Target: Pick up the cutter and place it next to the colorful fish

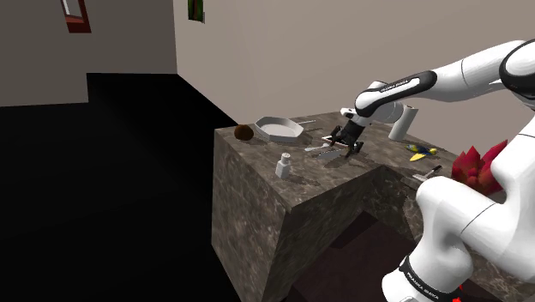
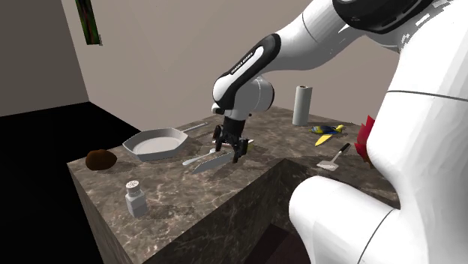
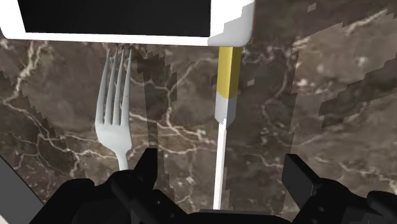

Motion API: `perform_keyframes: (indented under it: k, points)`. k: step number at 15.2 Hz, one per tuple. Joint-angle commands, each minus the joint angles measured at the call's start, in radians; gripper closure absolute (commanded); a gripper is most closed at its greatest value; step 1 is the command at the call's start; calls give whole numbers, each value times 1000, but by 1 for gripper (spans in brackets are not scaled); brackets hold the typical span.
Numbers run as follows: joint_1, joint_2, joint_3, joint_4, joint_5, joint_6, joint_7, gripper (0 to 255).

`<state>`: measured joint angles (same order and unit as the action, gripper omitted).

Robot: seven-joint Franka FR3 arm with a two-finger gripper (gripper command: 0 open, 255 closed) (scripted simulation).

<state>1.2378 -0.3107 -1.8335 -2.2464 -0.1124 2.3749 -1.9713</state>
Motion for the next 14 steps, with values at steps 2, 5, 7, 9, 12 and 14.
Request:
perform_keyframes:
  k: [2, 5, 7, 9, 12, 14]
  points:
    - [36, -17, -35, -5, -22, 19, 15, 0]
    - [36, -17, -35, -5, -23, 19, 15, 0]
    - [36, -17, -35, -5, -23, 19, 15, 0]
    - [36, -17, -34, -5, -22, 19, 15, 255]
    - [36, -17, -34, -5, -22, 19, 15, 255]
    - [36, -17, -34, -5, -22, 19, 15, 255]
